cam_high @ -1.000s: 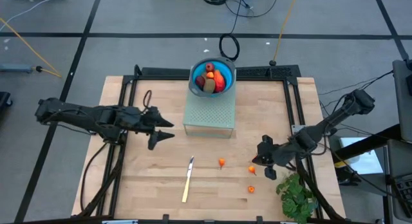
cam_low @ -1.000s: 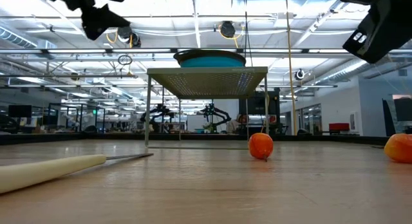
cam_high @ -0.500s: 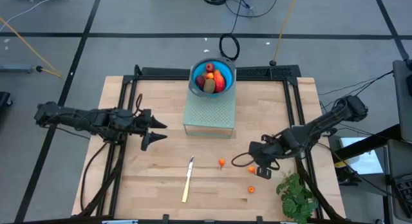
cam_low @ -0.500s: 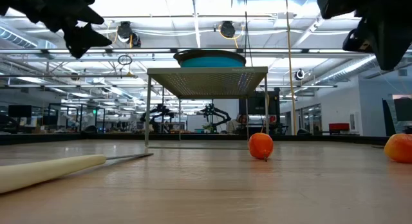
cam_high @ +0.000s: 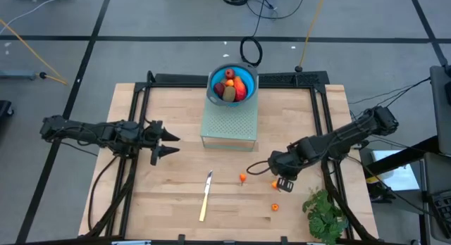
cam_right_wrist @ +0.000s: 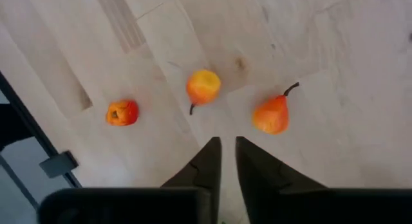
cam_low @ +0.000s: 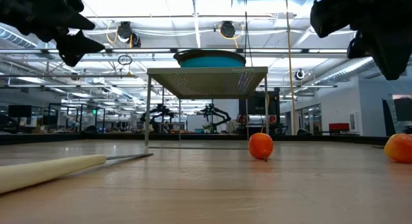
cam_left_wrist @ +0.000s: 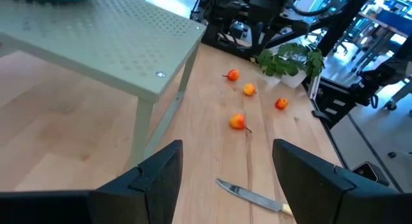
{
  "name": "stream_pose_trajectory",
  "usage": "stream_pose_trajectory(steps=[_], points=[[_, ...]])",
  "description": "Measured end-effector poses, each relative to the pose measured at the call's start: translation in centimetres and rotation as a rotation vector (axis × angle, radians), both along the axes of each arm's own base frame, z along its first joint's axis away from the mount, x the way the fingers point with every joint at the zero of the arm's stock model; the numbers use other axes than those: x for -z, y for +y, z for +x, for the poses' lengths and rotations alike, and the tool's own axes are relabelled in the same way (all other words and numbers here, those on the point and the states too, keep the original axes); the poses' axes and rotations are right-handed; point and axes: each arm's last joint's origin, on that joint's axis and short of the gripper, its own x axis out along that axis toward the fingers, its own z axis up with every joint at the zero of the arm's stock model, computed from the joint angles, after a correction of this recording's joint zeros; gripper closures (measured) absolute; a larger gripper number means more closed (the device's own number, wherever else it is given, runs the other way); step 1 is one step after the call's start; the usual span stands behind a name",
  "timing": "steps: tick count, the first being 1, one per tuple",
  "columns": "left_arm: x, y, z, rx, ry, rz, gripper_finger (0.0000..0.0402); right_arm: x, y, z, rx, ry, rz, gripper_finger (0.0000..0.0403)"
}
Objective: Pick & Place Fruit
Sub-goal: Put the peach into the blue strainer bowl on the shelf
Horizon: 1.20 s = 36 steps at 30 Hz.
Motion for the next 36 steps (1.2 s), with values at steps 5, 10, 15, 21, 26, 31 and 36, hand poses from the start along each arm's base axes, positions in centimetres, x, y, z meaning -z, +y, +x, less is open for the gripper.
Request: stream_pose_trajectory(steps=[5, 10, 15, 21, 26, 31, 36], points=[[-0.1, 0.0, -0.2, 0.004, -0.006, 0.014, 0.0160, 0.0, -0.3, 0.1, 0.026, 0.009, 0.019, 0.0302], [0.1, 0.0, -0.2, 0.004, 0.012, 0.016, 0.0160, 0.2, -0.4, 0.1, 0.057, 0.022, 0.019, 0.0233], [0.1, 0.0, -0.2, 0.006, 0.013, 0.025, 0.0160, 1.1, -0.5, -0.2, 0.078, 0.046, 0.013, 0.0184], [0.2, 0.0, -0.2, 0.006, 0.017, 0.023, 0.0160, 2.2, -0.6, -0.6, 0.079, 0.066, 0.005, 0.0160], [0.2, 0.0, -0.3, 0.004, 0.024, 0.017, 0.0160, 2.4, -0.6, -0.7, 0.079, 0.066, 0.005, 0.0161], [0.2, 0.0, -0.3, 0.004, 0.024, 0.014, 0.0160, 2.3, -0.5, -0.3, 0.079, 0.033, 0.016, 0.0167], [0.2, 0.0, -0.3, 0.005, 0.024, 0.017, 0.0160, 2.3, -0.5, -0.1, 0.087, 0.003, 0.004, 0.0165]])
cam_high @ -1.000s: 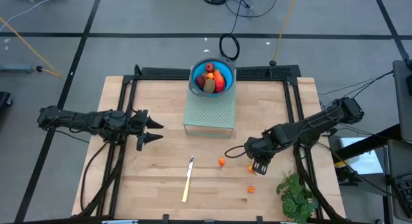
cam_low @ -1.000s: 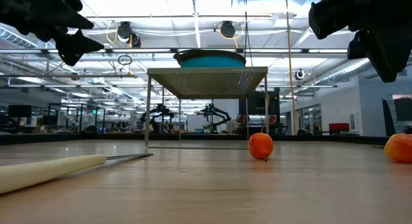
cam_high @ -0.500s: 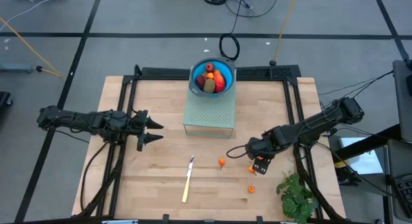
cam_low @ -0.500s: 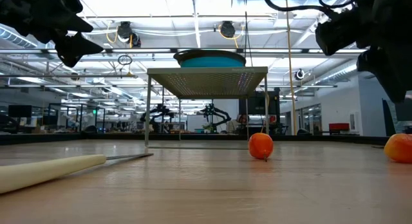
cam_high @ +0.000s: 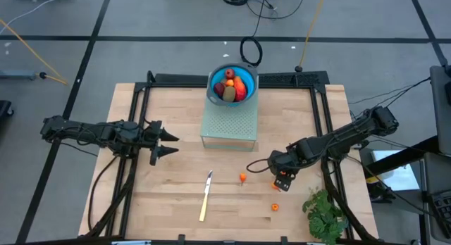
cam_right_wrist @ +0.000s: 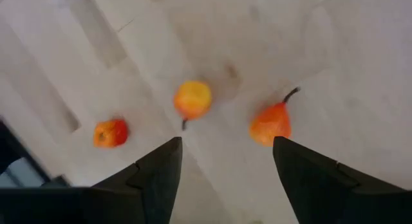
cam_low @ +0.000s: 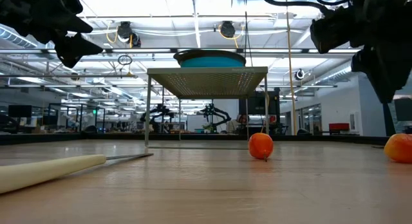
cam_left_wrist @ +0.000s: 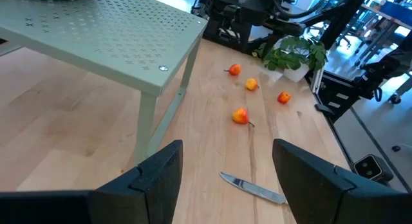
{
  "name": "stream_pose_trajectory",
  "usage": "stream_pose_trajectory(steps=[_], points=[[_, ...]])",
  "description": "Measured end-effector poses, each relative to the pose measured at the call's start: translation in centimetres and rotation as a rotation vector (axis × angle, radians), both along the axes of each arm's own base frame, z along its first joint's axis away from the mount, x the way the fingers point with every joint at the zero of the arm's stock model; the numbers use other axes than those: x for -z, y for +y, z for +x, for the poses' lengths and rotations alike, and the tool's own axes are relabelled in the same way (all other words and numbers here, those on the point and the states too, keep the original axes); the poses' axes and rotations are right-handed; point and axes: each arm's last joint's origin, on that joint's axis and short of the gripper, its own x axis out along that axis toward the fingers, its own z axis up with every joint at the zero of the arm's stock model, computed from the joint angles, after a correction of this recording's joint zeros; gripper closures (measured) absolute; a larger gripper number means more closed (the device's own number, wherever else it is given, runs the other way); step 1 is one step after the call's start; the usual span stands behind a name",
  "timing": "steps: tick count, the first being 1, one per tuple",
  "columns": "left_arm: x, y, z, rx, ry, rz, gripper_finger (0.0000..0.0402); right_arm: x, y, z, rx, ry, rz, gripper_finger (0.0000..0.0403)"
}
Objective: Pick & Place Fruit
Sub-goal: Put the peach into the blue strainer bowl on the shelf
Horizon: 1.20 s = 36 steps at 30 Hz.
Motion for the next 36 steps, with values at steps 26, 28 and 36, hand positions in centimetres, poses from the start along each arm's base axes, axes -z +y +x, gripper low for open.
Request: stream_pose_trajectory(steps=[26, 28, 36], points=[[0.1, 0.0, 0.0, -0.015, 0.015, -0.053, 0.0160, 4.6, -1.1, -2.0, 0.193, 0.110, -0.042, 0.0164], [0.1, 0.0, 0.0, -0.017, 0.015, -0.057, 0.0160, 4.8, -1.1, -2.0, 0.193, 0.096, -0.037, 0.0167], [0.1, 0.0, 0.0, -0.021, 0.015, -0.070, 0.0160, 6.1, -1.0, -2.0, 0.192, 0.047, 0.015, 0.0171]])
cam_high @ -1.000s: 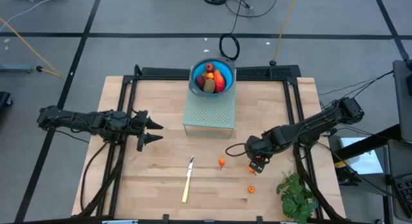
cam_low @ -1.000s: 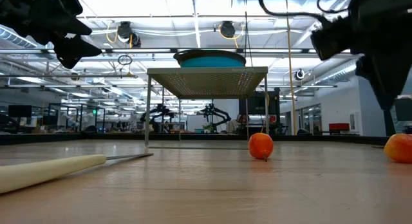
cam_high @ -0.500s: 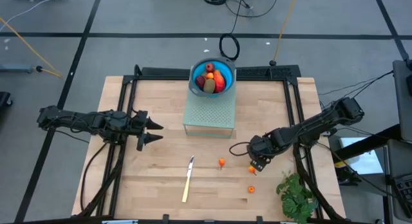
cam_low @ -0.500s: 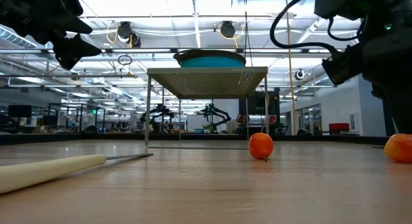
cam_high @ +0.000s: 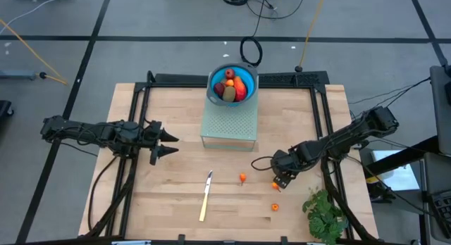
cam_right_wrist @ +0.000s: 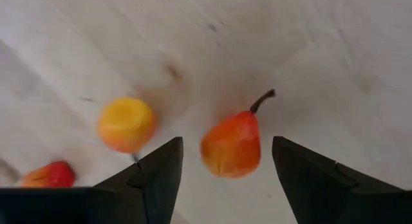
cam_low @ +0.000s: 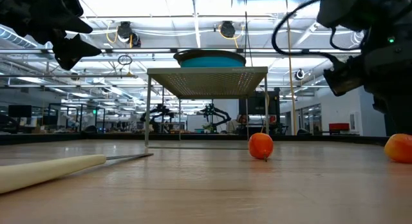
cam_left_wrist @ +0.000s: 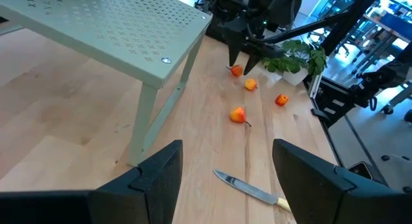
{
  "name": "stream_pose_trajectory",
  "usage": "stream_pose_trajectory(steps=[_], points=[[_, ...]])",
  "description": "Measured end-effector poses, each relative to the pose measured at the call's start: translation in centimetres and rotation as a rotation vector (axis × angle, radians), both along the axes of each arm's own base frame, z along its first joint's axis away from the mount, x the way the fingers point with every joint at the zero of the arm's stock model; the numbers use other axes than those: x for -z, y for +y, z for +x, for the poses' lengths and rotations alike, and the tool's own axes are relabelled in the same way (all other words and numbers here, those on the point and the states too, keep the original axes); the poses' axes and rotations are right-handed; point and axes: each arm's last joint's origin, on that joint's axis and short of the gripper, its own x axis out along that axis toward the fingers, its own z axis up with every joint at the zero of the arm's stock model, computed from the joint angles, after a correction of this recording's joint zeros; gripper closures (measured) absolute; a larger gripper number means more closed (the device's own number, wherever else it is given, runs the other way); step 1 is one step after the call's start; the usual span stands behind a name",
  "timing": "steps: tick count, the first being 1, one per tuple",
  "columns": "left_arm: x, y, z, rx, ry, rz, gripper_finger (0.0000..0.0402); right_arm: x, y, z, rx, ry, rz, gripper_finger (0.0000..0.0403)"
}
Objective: Pick & Place Fruit
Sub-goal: Put the peach into the blue strainer bowl on the shelf
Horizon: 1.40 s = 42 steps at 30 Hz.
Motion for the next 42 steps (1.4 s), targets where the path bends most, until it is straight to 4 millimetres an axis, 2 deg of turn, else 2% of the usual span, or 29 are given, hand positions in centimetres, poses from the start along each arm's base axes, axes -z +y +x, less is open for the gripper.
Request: stream_pose_trajectory(steps=[7, 20, 34, 42], points=[[0.0, 0.0, 0.0, -0.001, 0.000, -0.003, 0.0160, 1.2, -0.3, -0.9, 0.009, 0.039, -0.015, 0.0172], [0.0, 0.0, 0.0, -0.002, 0.000, -0.003, 0.0160, 1.4, -0.5, -1.1, 0.023, 0.038, -0.040, 0.0175], [0.0, 0.0, 0.0, -0.001, 0.000, 0.000, 0.0160, 1.4, -0.5, -1.1, 0.049, 0.049, -0.038, 0.0266], [0.0, 0.0, 0.0, 0.004, 0.000, 0.018, 0.0160, 1.4, -0.4, -1.1, 0.138, 0.066, 0.010, 0.0276]])
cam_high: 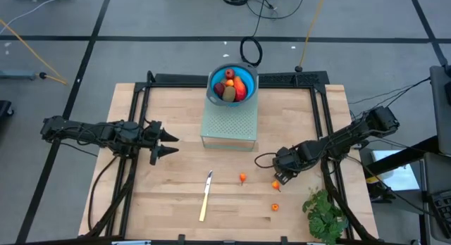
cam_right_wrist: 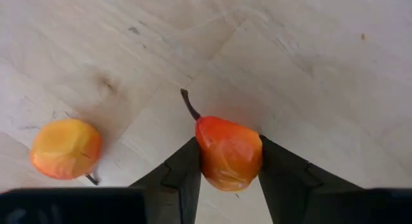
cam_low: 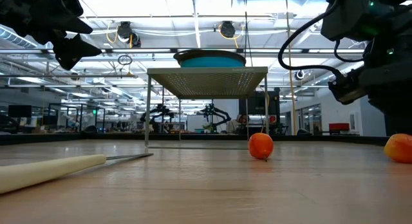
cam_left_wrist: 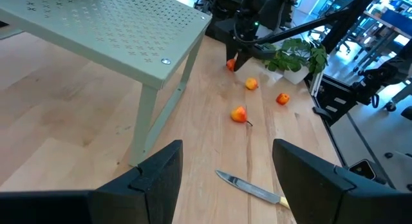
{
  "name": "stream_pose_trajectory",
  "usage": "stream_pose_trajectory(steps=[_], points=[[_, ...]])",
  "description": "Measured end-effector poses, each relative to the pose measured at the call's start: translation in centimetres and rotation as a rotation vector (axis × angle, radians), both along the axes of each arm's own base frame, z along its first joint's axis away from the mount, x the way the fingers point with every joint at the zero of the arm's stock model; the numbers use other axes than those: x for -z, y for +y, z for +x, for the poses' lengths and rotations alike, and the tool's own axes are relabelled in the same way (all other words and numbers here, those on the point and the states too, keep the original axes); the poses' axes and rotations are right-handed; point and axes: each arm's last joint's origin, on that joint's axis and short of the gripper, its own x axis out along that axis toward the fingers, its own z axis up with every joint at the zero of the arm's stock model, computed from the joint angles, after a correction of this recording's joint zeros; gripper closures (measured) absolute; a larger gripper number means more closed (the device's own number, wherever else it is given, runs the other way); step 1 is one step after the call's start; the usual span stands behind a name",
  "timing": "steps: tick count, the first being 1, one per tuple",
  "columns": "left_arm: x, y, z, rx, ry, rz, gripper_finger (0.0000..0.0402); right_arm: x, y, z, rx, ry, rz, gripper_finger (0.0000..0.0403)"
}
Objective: Pick & Place Fruit
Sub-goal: Put the peach into the blue strainer bowl on the shelf
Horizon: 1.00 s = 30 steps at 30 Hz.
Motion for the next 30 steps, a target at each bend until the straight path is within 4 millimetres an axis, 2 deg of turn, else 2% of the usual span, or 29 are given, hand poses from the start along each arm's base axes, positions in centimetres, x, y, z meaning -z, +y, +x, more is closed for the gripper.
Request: stream_pose_trajectory(steps=[9, 19, 30], points=[[0.0, 0.0, 0.0, 0.002, 0.000, 0.006, 0.0160, -1.9, 0.6, 1.1, 0.101, -0.189, 0.150, 0.0275], [0.0, -0.2, 0.0, 0.077, 0.000, 0.008, 0.0160, -5.7, 0.6, 3.1, 0.222, -0.650, 0.143, 0.0275], [0.0, -0.2, 0.0, 0.078, 0.000, 0.006, 0.0160, -9.8, 0.7, 5.1, 0.228, -1.140, 0.147, 0.0275]])
